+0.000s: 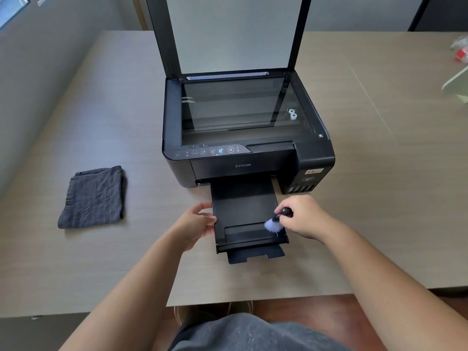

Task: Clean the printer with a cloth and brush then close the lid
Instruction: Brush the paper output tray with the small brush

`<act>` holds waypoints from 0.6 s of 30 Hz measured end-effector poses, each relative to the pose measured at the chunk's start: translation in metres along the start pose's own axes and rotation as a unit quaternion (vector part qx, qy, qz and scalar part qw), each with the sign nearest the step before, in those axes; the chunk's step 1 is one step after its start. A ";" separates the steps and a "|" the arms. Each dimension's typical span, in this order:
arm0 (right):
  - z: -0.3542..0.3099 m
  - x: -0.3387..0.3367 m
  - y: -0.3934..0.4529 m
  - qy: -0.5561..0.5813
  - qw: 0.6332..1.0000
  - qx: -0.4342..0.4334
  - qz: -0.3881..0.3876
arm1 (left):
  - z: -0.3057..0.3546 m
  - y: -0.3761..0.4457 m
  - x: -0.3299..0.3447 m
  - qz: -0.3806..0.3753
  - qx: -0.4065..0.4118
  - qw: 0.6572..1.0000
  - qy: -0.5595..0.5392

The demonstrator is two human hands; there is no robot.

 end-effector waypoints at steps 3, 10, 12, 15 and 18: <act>-0.020 0.017 0.001 -0.048 0.995 -0.055 -0.067 | 0.001 -0.001 0.001 0.002 -0.001 1.000 -0.003; -0.030 0.040 -0.009 -0.017 0.987 -0.039 -0.155 | -0.001 0.000 0.001 0.006 -0.003 1.000 0.000; -0.032 0.054 -0.017 -0.035 0.973 -0.050 -0.223 | -0.002 0.000 0.000 0.006 -0.004 1.000 0.002; -0.028 0.042 -0.014 -0.046 0.979 -0.051 -0.190 | 0.000 -0.001 0.001 0.004 -0.003 1.000 -0.001; -0.029 0.039 -0.012 -0.043 0.982 -0.067 -0.172 | 0.001 -0.001 0.001 0.004 -0.003 1.000 0.004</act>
Point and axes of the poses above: each hand's wrist, its own y-axis towards the middle knuckle, its own x-axis out of the palm, z = x × y, the point moved 10 cm from there along y, towards the middle knuckle, and after that the axes turned 4 degrees about y, right-handed, at the moved point
